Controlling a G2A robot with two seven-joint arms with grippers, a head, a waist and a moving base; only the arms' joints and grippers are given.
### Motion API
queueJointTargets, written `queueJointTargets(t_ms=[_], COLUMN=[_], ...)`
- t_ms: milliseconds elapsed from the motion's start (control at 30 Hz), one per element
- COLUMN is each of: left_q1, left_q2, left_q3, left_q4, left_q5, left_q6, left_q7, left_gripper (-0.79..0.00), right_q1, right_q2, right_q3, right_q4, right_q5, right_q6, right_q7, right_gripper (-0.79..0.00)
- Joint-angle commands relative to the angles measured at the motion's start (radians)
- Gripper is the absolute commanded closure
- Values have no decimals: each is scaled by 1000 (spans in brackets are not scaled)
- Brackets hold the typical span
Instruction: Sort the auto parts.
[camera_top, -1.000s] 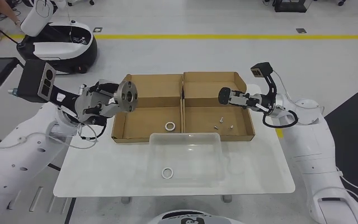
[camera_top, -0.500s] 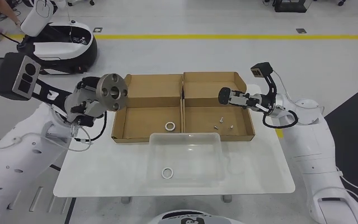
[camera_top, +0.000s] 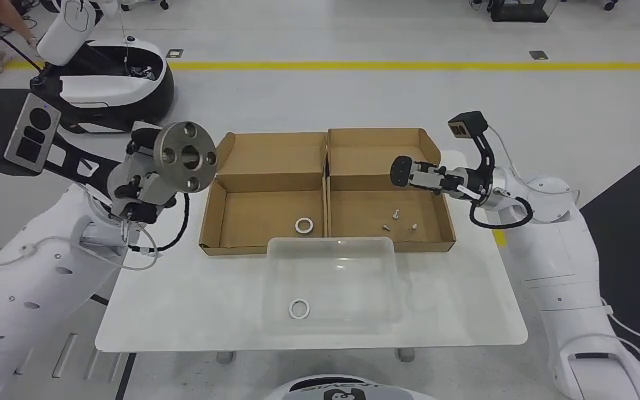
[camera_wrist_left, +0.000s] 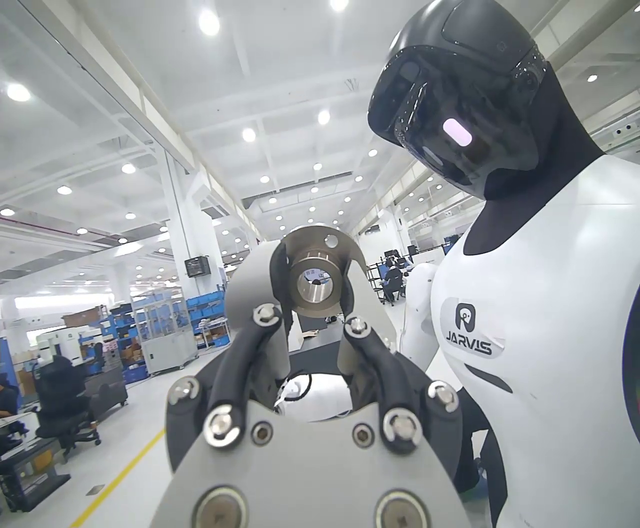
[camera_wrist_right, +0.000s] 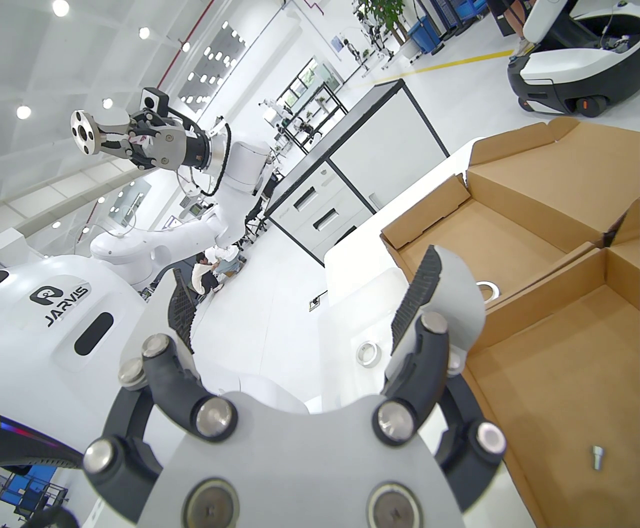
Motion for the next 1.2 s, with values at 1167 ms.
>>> queueJointTargets(t_ms=[1167], left_q1=[-27], left_q2=[4], left_q3=[60], left_q4=[111], left_q5=[25], left_q6=[0], left_q7=[0], left_gripper=[0], right_q1=[0], right_q2=[0], right_q3=[0], right_q4=[0], right_q5=[0], right_q6=[0], right_q7=[0], right_gripper=[-785])
